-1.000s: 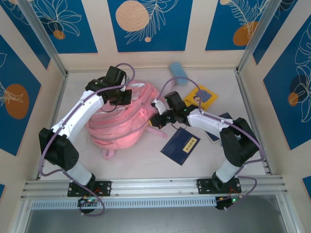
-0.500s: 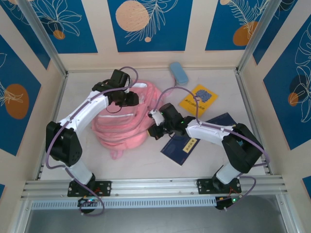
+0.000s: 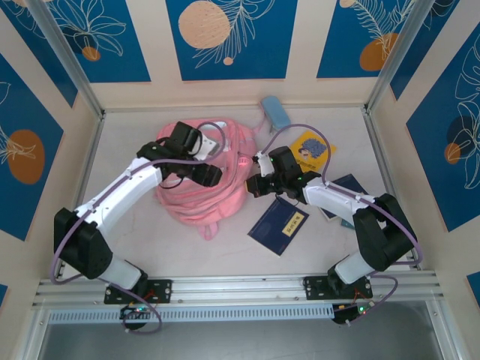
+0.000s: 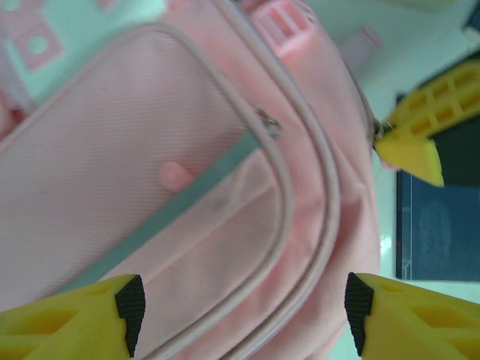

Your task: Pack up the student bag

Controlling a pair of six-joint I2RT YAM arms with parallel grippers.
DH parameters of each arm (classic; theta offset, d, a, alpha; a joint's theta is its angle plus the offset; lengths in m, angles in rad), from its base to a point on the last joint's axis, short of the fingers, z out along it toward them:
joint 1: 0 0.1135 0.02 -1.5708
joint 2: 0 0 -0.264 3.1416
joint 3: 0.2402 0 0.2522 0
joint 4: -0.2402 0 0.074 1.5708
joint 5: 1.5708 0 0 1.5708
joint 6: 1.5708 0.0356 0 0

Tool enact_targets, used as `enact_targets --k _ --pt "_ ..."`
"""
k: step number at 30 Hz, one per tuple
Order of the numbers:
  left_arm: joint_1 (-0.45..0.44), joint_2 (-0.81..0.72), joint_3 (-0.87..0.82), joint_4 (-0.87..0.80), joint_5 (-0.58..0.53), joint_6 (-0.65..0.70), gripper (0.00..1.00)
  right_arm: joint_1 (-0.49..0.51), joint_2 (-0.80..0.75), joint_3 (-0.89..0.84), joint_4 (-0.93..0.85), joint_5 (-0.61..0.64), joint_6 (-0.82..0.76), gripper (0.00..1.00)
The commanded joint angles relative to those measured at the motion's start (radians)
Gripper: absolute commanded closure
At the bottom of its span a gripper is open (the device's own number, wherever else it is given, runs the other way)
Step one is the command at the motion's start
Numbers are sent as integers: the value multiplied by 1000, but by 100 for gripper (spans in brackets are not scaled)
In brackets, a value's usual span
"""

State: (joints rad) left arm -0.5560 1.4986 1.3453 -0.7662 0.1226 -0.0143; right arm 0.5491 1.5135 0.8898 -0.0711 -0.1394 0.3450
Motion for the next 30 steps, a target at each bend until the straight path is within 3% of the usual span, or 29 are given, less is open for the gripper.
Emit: enact_targets --k 1,5,11,17,23,30 --pt "-43 54 2 9 -80 91 32 -11 -24 44 26 -53 18 100" --pt "-53 136 53 -14 -101 86 41 -14 -28 46 17 -61 20 100" --pt "-57 201 73 -13 -99 64 46 -15 -36 44 11 -65 21 100" --pt "-56 232 95 22 -184 -36 72 -9 -41 22 4 -54 2 100" --pt "-56 247 98 96 -194 -164 99 34 -57 -35 1 -47 -22 100" --pt "-56 251 106 164 -192 -277 100 156 -58 -105 113 -96 60 100"
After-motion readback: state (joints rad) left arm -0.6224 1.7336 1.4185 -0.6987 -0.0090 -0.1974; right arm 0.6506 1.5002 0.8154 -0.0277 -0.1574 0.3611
